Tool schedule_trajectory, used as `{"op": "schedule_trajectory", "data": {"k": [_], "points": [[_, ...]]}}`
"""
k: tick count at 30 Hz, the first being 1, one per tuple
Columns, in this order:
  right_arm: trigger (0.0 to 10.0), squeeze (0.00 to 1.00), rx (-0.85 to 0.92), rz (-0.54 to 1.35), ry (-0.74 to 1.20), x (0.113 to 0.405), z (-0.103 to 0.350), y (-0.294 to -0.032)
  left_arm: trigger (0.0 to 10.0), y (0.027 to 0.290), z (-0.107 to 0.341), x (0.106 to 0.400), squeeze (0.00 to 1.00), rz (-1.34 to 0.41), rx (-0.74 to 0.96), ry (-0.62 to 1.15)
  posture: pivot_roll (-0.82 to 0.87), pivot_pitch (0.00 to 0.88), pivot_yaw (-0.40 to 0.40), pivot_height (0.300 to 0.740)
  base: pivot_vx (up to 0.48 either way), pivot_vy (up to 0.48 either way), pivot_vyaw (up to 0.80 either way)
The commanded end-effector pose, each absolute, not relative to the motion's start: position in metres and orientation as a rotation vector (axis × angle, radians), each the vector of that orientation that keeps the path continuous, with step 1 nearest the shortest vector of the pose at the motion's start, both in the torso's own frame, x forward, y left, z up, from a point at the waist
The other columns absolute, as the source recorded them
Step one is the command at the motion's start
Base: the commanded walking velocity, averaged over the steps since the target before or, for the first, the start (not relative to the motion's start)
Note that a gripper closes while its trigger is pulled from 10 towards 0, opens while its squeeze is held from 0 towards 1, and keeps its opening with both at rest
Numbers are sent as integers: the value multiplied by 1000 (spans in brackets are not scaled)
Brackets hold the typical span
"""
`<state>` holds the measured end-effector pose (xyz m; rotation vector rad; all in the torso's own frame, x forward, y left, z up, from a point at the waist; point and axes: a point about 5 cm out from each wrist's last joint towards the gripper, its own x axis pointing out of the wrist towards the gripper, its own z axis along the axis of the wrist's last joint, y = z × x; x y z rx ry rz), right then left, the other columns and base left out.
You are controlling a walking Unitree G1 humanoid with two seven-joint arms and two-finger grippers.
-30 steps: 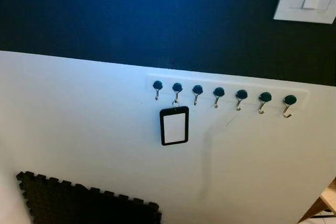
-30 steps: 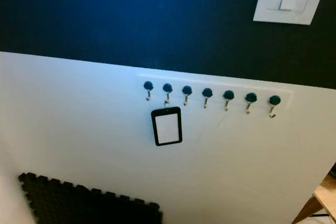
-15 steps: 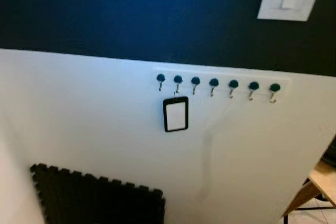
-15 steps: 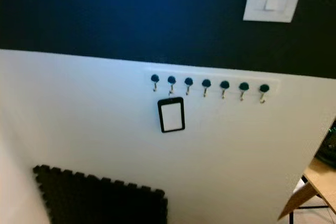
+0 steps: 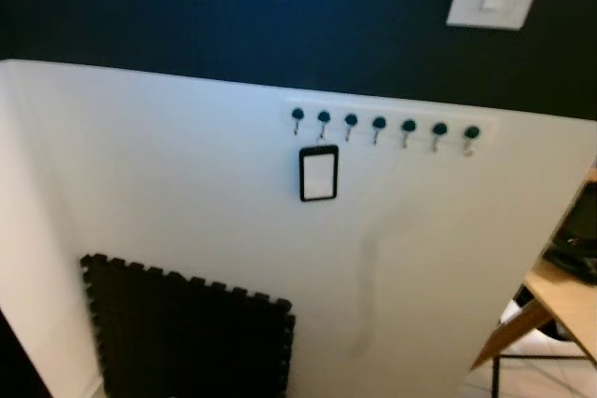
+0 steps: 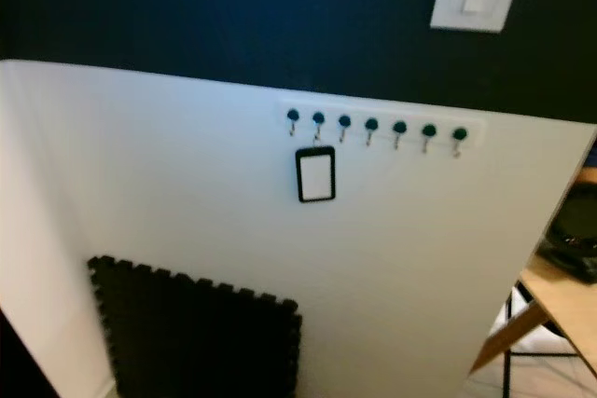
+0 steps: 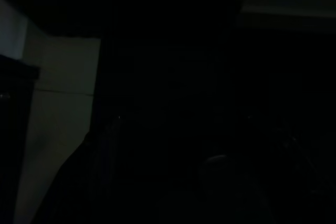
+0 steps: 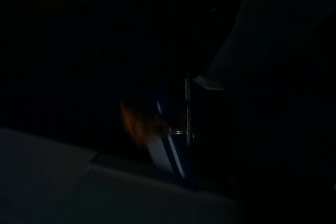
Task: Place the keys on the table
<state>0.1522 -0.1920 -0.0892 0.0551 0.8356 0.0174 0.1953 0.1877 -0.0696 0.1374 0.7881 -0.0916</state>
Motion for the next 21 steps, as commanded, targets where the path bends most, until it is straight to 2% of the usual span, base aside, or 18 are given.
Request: {"op": "schedule_trajectory", "data": {"k": [1,12,17,21], "points": [[10000,0,45,12,816,156,-87,-194,10000,189,-72,192,0,-109,159,811,36,27,-6,740,0,0,0],[10000,0,45,8,810,155,-87,-194,10000,180,-74,191,0,-191,173,831,34,23,-3,740,0,0,0],[10000,0,45,8,808,156,-87,-193,10000,177,-75,191,0,-227,211,833,34,20,-2,740,0,-480,0],[10000,0,45,8,805,157,-86,-193,10000,179,-74,191,0,-183,197,820,33,19,-2,740,0,-360,0]]}}
